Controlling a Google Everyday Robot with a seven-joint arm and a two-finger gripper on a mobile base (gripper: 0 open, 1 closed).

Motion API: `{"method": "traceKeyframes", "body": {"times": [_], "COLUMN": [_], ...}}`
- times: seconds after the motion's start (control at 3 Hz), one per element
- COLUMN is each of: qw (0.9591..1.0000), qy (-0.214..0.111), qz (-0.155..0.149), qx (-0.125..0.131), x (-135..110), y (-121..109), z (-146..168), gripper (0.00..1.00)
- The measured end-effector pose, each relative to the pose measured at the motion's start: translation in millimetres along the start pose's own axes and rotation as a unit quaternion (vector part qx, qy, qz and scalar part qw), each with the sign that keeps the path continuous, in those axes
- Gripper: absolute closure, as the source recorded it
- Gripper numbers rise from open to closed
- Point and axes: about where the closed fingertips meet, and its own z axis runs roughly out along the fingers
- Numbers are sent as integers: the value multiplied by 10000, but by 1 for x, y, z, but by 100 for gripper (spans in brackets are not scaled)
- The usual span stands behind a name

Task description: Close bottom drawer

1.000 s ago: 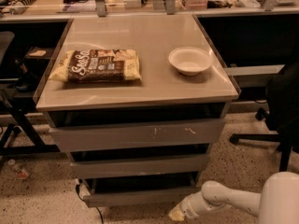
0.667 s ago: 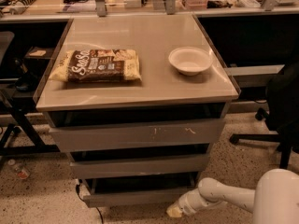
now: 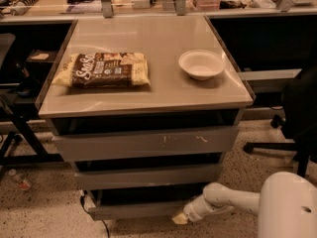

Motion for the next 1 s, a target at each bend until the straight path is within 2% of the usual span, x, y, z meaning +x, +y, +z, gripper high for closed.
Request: {"method": "traceKeyframes", "body": {"times": [0.33, 1.0], "qw": [9999, 9999], "qy": [-2, -2], "qz": [-92, -92], "qx": [88, 88], "x": [-11, -11], "y": [-5, -5], "z": [-5, -4], "gripper": [100, 57]}}
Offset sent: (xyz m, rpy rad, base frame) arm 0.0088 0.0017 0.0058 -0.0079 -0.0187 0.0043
